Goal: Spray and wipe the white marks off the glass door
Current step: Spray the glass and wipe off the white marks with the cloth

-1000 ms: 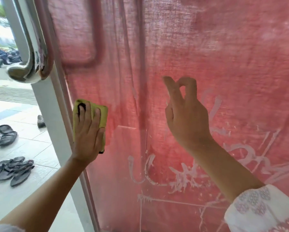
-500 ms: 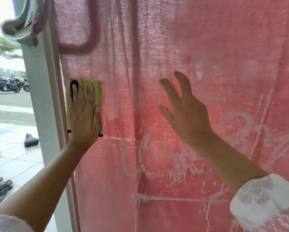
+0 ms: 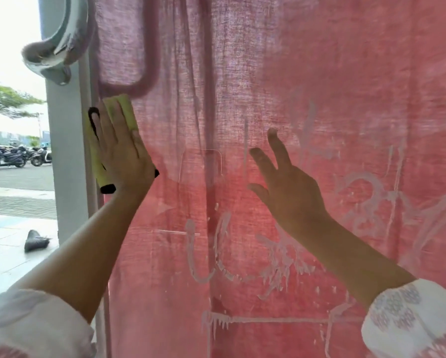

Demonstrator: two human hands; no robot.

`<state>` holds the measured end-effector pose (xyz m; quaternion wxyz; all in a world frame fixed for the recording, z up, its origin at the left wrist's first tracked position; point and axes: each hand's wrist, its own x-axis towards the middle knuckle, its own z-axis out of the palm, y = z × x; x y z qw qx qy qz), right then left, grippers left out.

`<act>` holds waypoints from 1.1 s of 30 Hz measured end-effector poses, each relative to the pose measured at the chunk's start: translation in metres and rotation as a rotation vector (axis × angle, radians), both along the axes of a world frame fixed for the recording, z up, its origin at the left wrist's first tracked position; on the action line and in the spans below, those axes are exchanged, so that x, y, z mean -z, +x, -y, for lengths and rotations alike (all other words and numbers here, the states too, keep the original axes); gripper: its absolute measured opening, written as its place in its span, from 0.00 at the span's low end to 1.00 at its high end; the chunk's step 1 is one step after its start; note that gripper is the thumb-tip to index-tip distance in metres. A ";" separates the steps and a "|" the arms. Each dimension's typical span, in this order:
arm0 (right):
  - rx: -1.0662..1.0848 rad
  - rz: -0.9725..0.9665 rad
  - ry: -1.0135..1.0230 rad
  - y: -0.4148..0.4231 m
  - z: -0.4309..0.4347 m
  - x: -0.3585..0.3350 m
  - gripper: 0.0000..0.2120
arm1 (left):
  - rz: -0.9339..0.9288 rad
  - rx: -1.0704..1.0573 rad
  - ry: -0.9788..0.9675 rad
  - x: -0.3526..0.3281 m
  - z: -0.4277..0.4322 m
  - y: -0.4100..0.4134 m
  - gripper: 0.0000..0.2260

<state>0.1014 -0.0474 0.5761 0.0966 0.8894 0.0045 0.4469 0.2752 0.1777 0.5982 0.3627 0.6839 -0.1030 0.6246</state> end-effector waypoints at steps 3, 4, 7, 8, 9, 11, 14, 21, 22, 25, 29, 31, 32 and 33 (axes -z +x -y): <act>-0.031 0.027 0.016 0.000 -0.002 0.000 0.28 | 0.006 0.018 -0.005 0.011 0.025 -0.008 0.23; -0.027 0.011 0.022 0.000 -0.002 0.000 0.27 | 0.032 0.040 0.062 0.016 0.028 -0.011 0.22; -0.013 -0.008 0.025 -0.002 -0.003 0.000 0.27 | 0.065 0.063 0.341 0.017 0.010 -0.013 0.24; 0.002 -0.018 0.021 -0.003 -0.004 -0.001 0.27 | 0.084 0.044 0.435 0.010 -0.001 -0.011 0.24; 0.024 -0.037 0.018 -0.004 -0.005 -0.001 0.27 | 0.104 0.022 0.515 0.001 -0.011 -0.011 0.25; 0.052 -0.073 0.017 -0.006 -0.007 -0.001 0.28 | 0.122 0.016 0.566 -0.023 -0.016 -0.009 0.25; 0.079 -0.093 0.015 -0.009 -0.011 -0.006 0.31 | 0.080 0.096 0.322 -0.040 0.014 -0.016 0.24; 0.226 0.034 0.199 -0.028 0.004 -0.022 0.40 | 0.223 0.227 0.576 0.012 0.051 -0.040 0.23; 0.255 0.016 0.193 -0.027 0.007 -0.021 0.41 | 0.247 0.222 0.652 0.012 0.042 -0.037 0.23; 0.282 -0.028 0.156 -0.025 0.012 -0.016 0.41 | 0.321 0.158 0.851 -0.006 0.015 -0.026 0.23; 0.281 -0.034 0.157 -0.024 0.017 -0.017 0.41 | 0.347 0.078 0.755 -0.030 0.013 -0.017 0.23; 0.279 -0.032 0.150 -0.025 0.017 -0.017 0.41 | 0.281 0.091 0.482 -0.032 0.032 -0.020 0.23; 0.277 -0.029 0.148 -0.025 0.017 -0.017 0.41 | 0.245 0.107 0.346 -0.031 0.044 -0.023 0.22; 0.274 -0.029 0.150 -0.025 0.017 -0.018 0.41 | 0.221 0.116 0.242 -0.029 0.055 -0.027 0.22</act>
